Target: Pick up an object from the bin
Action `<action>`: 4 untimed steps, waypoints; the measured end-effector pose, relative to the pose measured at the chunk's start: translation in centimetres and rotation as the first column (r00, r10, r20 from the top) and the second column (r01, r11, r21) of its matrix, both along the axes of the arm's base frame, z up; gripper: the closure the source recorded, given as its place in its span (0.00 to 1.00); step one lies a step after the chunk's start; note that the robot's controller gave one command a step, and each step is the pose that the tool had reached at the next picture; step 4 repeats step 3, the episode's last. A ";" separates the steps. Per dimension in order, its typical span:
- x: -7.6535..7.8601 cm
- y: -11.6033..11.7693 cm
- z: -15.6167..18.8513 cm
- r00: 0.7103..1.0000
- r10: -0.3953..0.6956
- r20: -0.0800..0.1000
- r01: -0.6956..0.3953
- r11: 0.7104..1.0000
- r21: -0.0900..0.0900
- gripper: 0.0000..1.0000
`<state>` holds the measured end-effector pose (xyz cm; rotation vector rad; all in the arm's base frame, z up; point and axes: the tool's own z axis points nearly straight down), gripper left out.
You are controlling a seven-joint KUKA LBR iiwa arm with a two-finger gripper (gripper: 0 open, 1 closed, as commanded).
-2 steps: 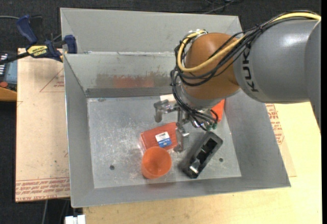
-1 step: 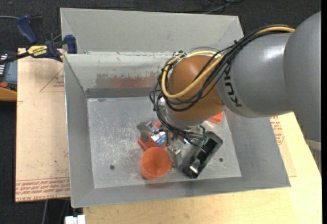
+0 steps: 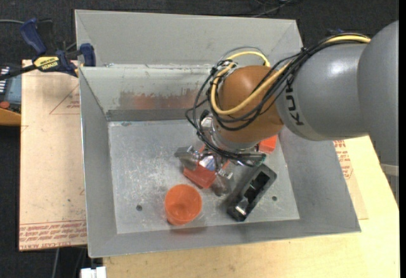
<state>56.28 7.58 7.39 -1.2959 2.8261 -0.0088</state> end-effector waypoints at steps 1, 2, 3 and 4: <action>-4.7 2.2 -0.3 0.976 0.216 -0.030 -0.216 0.976 -0.001 1.00; -4.7 2.2 -0.3 0.976 0.216 -0.030 -0.216 0.976 -0.001 1.00; -4.9 2.2 2.0 0.976 0.214 -0.037 -0.214 0.977 0.000 1.00; -4.9 2.2 2.0 0.976 0.214 -0.037 -0.214 0.977 0.000 1.00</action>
Offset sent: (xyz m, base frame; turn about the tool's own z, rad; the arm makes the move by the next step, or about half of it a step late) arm 0.0000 0.0000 0.0000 0.0000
